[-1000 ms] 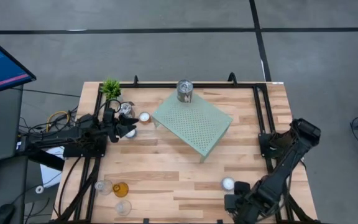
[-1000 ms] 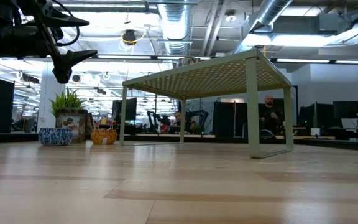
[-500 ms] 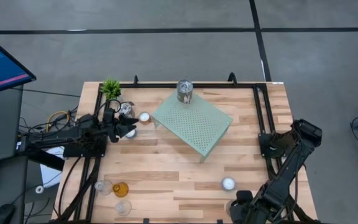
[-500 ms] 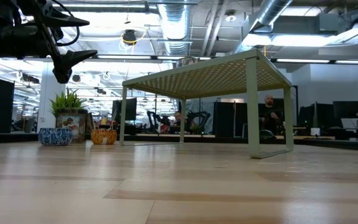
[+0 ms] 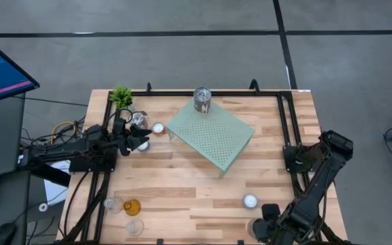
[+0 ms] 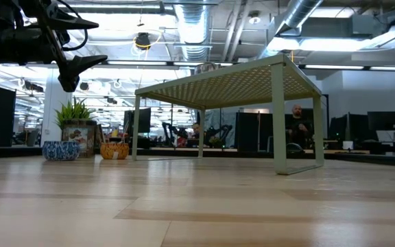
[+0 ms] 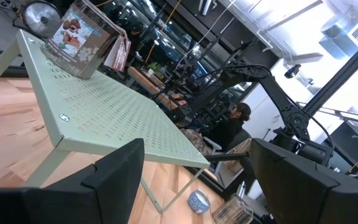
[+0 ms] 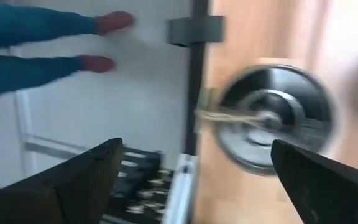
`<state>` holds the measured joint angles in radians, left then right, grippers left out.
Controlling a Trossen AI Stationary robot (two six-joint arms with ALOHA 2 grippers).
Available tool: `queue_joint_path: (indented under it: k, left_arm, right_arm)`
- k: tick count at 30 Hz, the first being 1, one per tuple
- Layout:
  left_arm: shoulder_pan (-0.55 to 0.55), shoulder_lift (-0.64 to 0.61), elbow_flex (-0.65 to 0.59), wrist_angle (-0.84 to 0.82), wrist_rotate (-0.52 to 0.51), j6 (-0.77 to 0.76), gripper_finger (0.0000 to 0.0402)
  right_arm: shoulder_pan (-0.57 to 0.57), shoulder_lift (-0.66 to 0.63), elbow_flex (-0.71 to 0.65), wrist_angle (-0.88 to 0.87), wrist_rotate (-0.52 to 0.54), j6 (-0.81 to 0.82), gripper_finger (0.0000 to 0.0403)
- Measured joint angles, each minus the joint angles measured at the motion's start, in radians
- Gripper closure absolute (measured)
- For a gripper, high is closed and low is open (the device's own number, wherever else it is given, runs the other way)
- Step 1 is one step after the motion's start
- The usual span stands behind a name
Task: Stock candles on shelf
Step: Put the bottom silver scented candle on the shelf
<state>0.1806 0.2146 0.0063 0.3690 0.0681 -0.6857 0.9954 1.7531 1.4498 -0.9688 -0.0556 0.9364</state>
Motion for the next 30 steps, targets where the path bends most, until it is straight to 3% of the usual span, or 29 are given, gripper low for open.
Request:
queue_joint_path:
  k: [5,10,30]
  left_arm:
    - [0.0,0.0,0.0,0.0,0.0,0.0,0.0108]
    - [0.0,0.0,0.0,0.0,0.0,0.0,0.0108]
    - [0.0,0.0,0.0,0.0,0.0,0.0,0.0108]
  right_arm:
    - [-0.002,0.0,0.0,-0.116,0.066,-0.024,0.0003]
    - [-0.001,0.0,0.0,-0.102,0.137,-0.031,0.0003]
    - [-0.013,0.085,-0.001,-0.021,0.152,-0.098,0.0003]
